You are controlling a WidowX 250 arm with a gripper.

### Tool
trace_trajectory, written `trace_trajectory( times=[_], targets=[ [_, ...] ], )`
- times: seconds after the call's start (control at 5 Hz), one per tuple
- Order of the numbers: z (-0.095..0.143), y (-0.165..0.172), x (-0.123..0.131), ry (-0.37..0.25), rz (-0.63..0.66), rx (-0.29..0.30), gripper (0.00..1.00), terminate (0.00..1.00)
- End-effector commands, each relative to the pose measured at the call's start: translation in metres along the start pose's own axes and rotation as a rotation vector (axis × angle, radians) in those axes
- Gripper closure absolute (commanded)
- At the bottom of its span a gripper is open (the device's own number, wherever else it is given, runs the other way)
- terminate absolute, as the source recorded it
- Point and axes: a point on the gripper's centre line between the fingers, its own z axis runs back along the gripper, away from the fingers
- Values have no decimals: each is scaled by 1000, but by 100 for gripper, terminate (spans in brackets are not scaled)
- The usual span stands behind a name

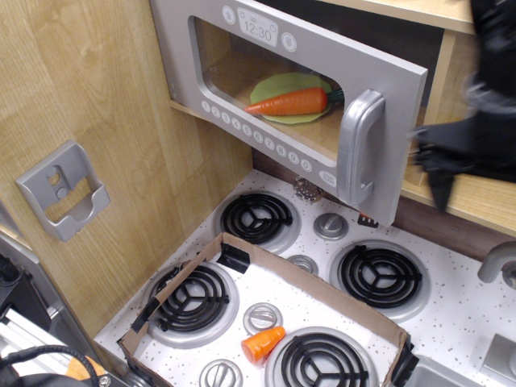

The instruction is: Open microwave

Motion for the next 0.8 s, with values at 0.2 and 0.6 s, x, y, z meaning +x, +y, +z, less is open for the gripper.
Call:
trace_trajectory(
  times=[0.2, 0.6],
  targets=[
    [9, -23, 40, -85, -221, 0, 0, 0],
    [6, 5, 61, -105, -365, -13, 0, 0]
  ],
)
